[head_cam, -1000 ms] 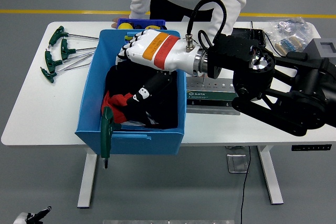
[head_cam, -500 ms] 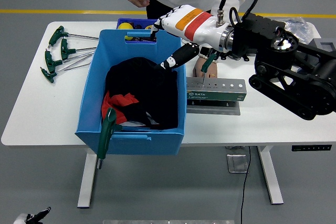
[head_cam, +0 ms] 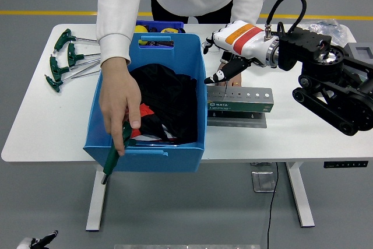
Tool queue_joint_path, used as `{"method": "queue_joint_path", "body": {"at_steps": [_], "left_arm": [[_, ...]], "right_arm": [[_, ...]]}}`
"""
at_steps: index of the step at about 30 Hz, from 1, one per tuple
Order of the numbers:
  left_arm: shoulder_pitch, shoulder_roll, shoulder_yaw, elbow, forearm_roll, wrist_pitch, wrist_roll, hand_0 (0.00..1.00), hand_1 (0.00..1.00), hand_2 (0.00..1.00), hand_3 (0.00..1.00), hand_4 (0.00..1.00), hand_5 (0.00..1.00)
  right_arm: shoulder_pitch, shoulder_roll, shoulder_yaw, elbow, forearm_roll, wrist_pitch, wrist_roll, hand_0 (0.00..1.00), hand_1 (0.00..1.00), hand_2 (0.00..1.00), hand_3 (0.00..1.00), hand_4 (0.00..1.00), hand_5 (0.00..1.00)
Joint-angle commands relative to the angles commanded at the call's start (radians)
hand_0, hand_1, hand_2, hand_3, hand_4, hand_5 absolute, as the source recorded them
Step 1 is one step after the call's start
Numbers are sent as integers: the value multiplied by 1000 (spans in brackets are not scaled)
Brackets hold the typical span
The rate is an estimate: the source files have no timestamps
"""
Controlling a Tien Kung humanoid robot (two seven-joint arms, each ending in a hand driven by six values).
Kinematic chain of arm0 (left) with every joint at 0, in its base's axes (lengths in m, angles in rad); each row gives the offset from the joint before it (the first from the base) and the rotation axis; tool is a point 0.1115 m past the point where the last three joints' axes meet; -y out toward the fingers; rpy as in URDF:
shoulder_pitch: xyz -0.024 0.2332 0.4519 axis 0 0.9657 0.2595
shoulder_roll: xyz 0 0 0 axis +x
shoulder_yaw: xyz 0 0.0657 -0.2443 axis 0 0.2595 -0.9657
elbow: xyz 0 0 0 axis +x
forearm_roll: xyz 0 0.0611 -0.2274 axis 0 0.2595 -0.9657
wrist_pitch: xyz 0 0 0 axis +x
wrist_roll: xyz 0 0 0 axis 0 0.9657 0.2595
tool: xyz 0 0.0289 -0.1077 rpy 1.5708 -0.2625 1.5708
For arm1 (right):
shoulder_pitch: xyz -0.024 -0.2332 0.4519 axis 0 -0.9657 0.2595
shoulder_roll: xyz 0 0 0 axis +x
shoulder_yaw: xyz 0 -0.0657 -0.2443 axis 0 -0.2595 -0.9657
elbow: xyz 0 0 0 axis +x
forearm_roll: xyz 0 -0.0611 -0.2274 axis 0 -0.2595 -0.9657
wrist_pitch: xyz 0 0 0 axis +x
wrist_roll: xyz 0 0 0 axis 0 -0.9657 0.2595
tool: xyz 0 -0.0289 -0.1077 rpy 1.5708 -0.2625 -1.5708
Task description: Lift tool from toolbox,place it in box,lift tool from toolbox,place it in box
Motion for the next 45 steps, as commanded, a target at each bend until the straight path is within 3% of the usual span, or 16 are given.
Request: {"method": "queue_joint_path", "body": {"at_steps": [12,16,25,27,28,33,34,35,42,45], "left_arm": [[0,1,4,0,-3,-1,-1,677,695,728,729,741,682],[1,0,5,0,-4,-1,-1,680,696,729,730,741,682],[3,-4,26,0,-16,-7,2,700,705,732,730,740,682],[5,-5,27,0,-13,-8,2,700,705,732,730,740,682],[6,-6,26,0,-11,-9,2,709,714,733,731,740,681],[11,-7,17,0,1,-9,0,709,714,733,731,740,681],[11,-7,16,0,3,-10,0,709,717,733,732,741,681],[11,-7,16,0,4,-10,0,709,717,733,732,741,681],[7,-7,30,0,-9,-13,-1,708,718,733,732,741,681],[4,-8,40,0,-16,-14,-1,708,718,733,732,741,681]], "right_arm": [[-27,-21,36,-10,-77,-7,-24,744,671,725,645,998,750],[-60,-36,68,8,-159,-76,-82,740,686,738,642,998,748],[-112,-59,92,34,-146,-111,-139,734,689,742,650,998,743],[-136,-69,115,48,-105,-132,-176,734,689,742,650,998,743],[-149,-74,128,55,-85,-141,-195,630,644,728,694,998,747],[-222,-105,208,97,28,-179,-295,630,644,728,694,998,747],[-238,-110,221,104,65,-193,-311,612,623,725,774,998,760],[-251,-114,231,110,108,-205,-322,612,623,725,774,998,760],[-293,-130,227,134,391,-266,-331,618,625,727,801,998,765],[-296,-133,219,154,332,-270,-308,618,625,727,801,998,765]]}}
